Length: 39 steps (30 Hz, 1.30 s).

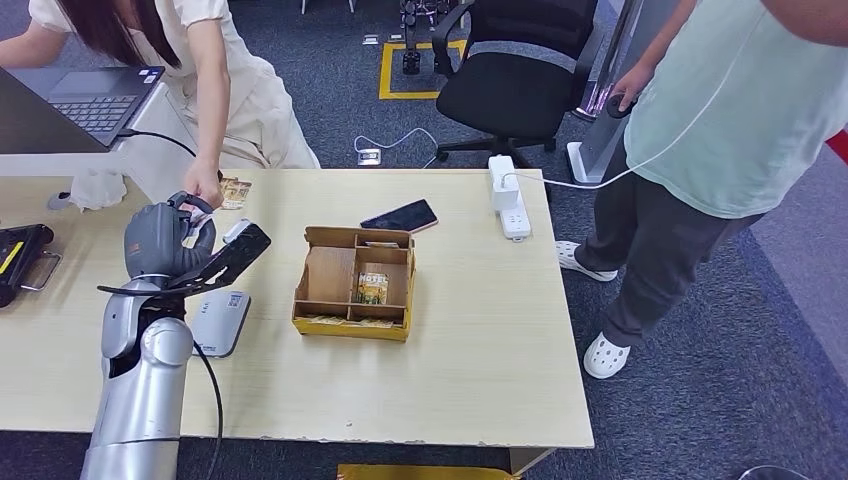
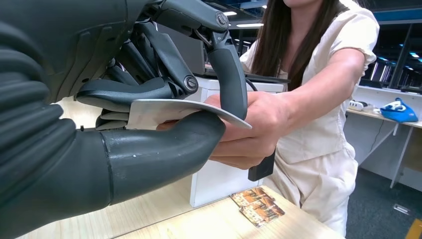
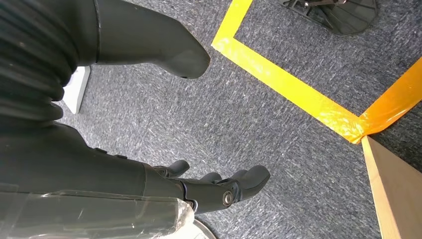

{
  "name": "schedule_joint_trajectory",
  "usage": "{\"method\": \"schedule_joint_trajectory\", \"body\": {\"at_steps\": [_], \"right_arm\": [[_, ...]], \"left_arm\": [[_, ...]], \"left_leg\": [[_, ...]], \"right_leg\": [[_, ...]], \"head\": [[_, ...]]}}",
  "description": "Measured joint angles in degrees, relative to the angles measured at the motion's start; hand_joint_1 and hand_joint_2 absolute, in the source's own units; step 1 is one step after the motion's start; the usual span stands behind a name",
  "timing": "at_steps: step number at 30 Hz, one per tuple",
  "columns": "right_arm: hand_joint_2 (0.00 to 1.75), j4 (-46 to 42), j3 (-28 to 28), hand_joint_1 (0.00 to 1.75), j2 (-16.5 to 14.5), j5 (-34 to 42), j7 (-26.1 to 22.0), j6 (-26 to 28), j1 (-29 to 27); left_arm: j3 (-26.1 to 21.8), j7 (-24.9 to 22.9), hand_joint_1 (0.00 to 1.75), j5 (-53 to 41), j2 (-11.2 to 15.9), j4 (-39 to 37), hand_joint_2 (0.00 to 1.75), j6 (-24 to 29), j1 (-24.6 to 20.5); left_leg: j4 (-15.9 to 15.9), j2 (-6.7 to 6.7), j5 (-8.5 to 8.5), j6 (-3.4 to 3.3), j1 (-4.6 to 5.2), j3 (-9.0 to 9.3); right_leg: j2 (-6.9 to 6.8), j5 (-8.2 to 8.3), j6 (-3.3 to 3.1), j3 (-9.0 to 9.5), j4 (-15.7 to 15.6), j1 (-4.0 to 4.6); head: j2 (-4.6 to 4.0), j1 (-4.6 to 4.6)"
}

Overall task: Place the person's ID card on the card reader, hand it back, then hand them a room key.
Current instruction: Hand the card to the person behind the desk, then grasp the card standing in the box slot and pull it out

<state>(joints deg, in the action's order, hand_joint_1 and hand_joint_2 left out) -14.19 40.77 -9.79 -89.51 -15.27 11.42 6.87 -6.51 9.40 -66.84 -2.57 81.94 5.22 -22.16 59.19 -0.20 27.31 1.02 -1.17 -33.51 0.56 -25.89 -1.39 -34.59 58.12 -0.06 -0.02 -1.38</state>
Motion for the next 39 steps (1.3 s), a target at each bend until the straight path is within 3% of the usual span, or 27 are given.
{"method": "schedule_joint_trajectory", "body": {"at_steps": [11,15,39], "right_arm": [[1.75,0.00,-0.01,0.00,0.00,-0.01,0.01,0.00,0.00],[1.75,0.00,-0.01,0.00,0.00,-0.01,0.02,-0.01,0.00],[1.75,0.00,-0.01,0.00,0.00,0.18,0.36,0.27,-0.02]], "left_arm": [[0.66,0.00,1.73,0.00,-0.01,0.01,1.75,0.00,-0.01],[0.70,0.00,0.00,0.00,0.00,0.01,1.75,0.00,0.00],[-0.40,-2.37,0.00,-5.21,3.07,-0.12,1.75,1.36,0.10]], "left_leg": [[0.00,0.00,0.00,0.00,0.00,-0.01],[0.00,0.00,0.00,0.00,0.00,-0.01],[-0.01,-0.02,0.00,0.00,0.00,-0.04]], "right_leg": [[0.00,0.00,0.00,0.00,0.00,0.00],[0.00,0.00,0.00,0.00,0.00,0.00],[-0.03,0.00,0.00,0.01,0.00,0.00]], "head": [[0.02,0.00],[0.00,0.00],[0.00,0.01]]}}
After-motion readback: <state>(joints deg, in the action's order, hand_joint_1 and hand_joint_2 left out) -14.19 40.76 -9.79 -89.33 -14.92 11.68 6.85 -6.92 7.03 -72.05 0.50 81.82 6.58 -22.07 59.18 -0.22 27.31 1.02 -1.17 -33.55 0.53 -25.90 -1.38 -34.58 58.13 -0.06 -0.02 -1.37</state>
